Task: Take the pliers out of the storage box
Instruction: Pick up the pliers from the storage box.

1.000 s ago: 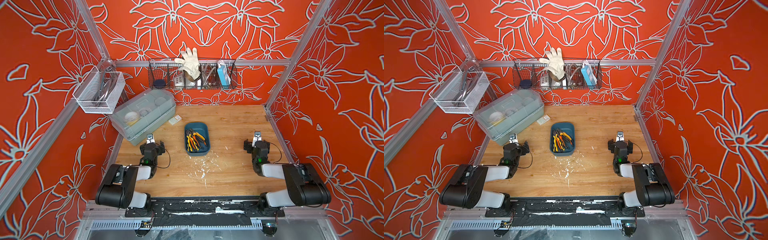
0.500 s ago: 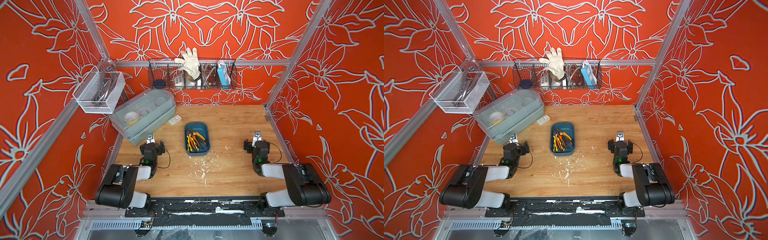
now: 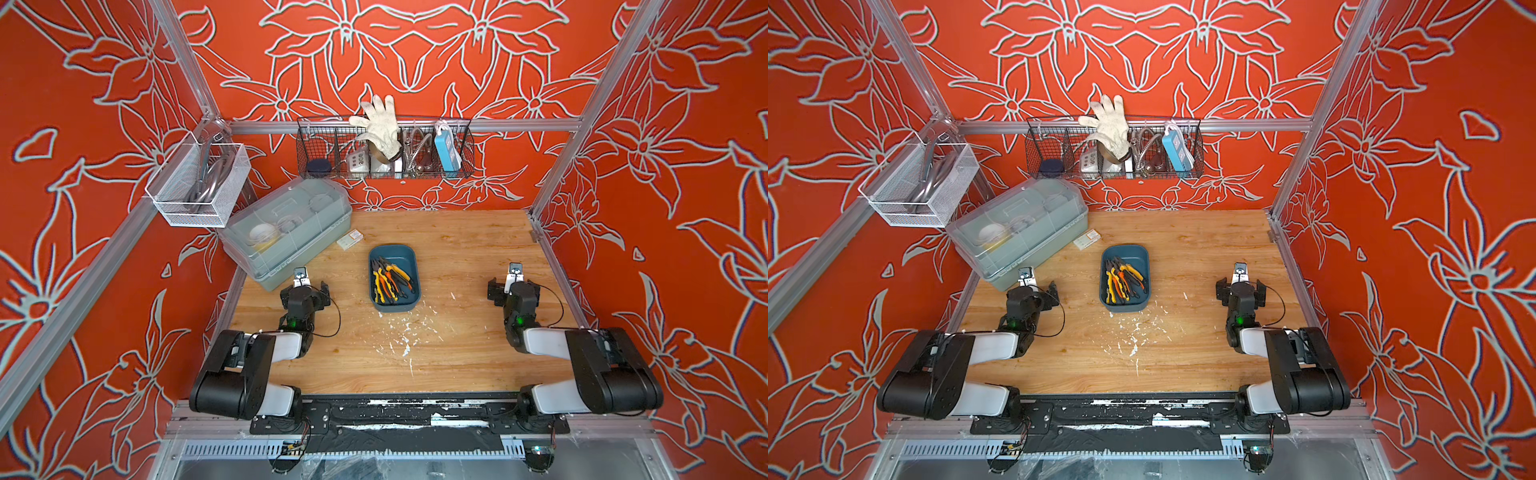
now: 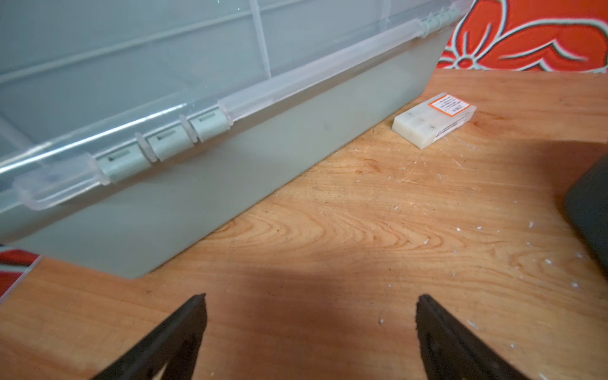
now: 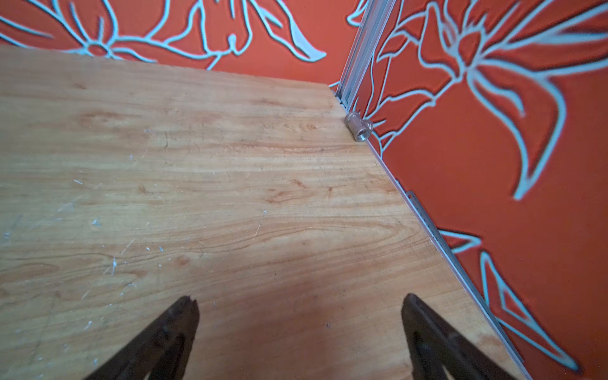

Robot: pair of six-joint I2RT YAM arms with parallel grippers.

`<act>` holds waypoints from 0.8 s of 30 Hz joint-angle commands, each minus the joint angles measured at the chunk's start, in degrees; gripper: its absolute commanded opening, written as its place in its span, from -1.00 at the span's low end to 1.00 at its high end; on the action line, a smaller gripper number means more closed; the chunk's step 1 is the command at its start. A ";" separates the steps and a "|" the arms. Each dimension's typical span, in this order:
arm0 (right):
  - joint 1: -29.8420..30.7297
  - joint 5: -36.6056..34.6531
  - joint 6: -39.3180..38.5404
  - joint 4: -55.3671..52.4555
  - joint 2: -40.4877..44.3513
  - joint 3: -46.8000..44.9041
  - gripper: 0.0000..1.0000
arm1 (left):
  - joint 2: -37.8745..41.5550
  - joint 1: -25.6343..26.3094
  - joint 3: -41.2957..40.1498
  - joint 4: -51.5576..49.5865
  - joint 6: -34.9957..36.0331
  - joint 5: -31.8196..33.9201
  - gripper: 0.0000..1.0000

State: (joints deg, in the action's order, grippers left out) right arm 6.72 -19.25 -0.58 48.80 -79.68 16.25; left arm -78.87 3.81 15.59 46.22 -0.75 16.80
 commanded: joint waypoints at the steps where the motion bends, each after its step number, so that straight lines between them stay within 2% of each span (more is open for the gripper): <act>1: 2.79 -5.54 -1.31 1.72 5.28 -2.37 1.00 | 8.73 1.45 2.04 -9.25 1.47 0.41 0.97; 2: 4.24 -8.23 -1.22 -4.96 9.45 -1.03 1.00 | 11.87 1.78 5.07 -17.70 0.50 0.42 0.96; 4: 4.44 -7.66 2.81 -21.45 18.02 3.42 1.00 | 18.00 1.79 8.96 -27.84 -5.75 0.54 0.97; 8: 5.04 -3.65 7.87 -27.23 31.20 2.82 1.00 | 27.87 1.87 9.72 -35.88 -19.28 -9.34 0.96; 9: 5.12 -4.25 11.68 -28.70 33.55 2.70 1.00 | 29.36 1.84 9.78 -37.63 -20.94 -13.91 0.96; 11: 5.02 -7.48 27.34 -39.36 38.02 4.77 1.00 | 31.58 1.98 9.87 -39.39 -23.91 -22.25 0.96; 13: 4.91 -9.59 40.96 -52.92 41.59 7.34 1.00 | 32.02 2.16 10.93 -42.59 -28.95 -23.51 0.96; 14: 4.89 -10.74 45.07 -55.35 43.22 6.93 1.00 | 31.90 2.37 11.73 -44.36 -30.70 -24.01 0.97; 15: 4.72 -10.07 45.07 -54.58 44.80 5.85 1.00 | 31.77 2.70 12.06 -44.99 -31.71 -24.96 0.96; 17: 4.40 -4.42 42.13 -49.43 47.59 3.17 1.00 | 31.51 4.21 12.03 -43.77 -32.21 -27.51 0.96; 19: 4.40 -0.27 40.87 -47.58 47.79 2.87 1.00 | 30.86 6.63 11.81 -43.11 -32.60 -26.73 0.97; 21: 4.43 1.77 40.42 -48.77 43.97 4.89 1.00 | 29.00 8.57 11.48 -42.79 -33.34 -25.51 0.96; 24: 5.90 3.58 40.04 -51.92 33.53 9.76 1.00 | 25.13 10.77 11.57 -44.08 -31.74 -24.85 0.96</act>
State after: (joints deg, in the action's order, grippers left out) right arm 11.46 -19.59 38.09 1.13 -39.29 22.26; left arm -51.20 13.21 26.57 4.64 -31.99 -7.60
